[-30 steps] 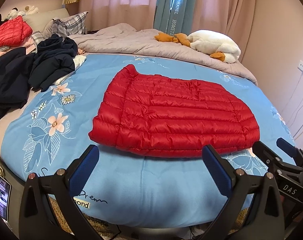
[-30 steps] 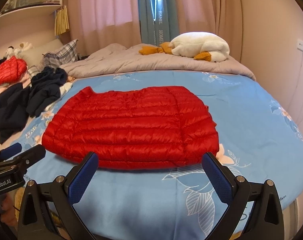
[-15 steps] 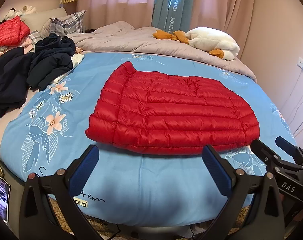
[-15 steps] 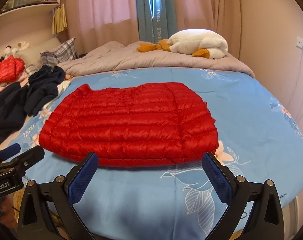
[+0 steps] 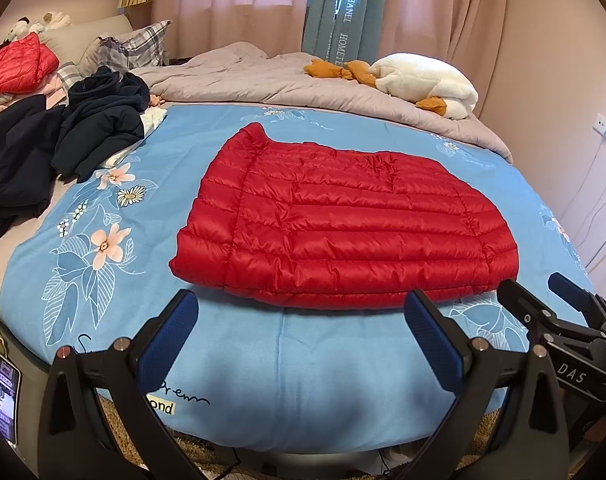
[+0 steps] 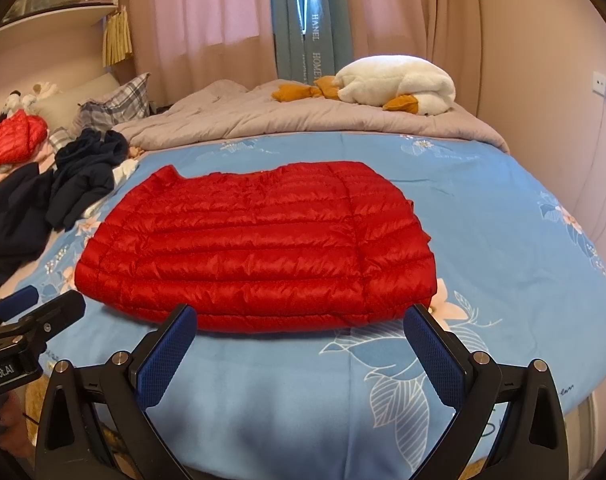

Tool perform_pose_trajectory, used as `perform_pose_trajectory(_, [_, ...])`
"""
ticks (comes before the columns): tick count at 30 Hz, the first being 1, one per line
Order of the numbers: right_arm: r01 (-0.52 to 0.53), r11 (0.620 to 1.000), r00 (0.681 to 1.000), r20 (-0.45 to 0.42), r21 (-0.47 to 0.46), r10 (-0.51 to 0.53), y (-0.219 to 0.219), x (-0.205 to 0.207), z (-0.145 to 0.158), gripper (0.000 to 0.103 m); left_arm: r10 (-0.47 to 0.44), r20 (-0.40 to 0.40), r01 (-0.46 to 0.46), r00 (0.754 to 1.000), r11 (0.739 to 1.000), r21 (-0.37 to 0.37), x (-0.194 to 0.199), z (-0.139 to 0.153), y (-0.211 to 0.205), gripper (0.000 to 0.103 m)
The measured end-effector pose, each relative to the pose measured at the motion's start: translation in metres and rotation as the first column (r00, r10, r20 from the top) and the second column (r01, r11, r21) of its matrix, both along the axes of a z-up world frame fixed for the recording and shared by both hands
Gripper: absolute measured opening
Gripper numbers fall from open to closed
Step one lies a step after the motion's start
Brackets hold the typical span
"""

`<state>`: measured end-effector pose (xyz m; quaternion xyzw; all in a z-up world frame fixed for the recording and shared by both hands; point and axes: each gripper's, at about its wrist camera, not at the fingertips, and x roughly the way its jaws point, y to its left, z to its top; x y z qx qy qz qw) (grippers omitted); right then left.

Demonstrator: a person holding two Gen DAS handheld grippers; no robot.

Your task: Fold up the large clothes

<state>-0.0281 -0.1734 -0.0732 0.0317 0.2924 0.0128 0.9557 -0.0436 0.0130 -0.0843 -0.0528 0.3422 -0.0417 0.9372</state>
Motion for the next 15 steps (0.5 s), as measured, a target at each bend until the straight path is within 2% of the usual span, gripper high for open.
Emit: perform_pose_trajectory(15, [-0.002, 1.000, 1.000, -0.004, -0.004, 0.002, 0.0008, 0.0015, 0.0000, 0.102, -0.010, 0.001, 0.010, 1.000, 1.000, 0.002, 0.0012, 0.0006, 0.0002, 0.103])
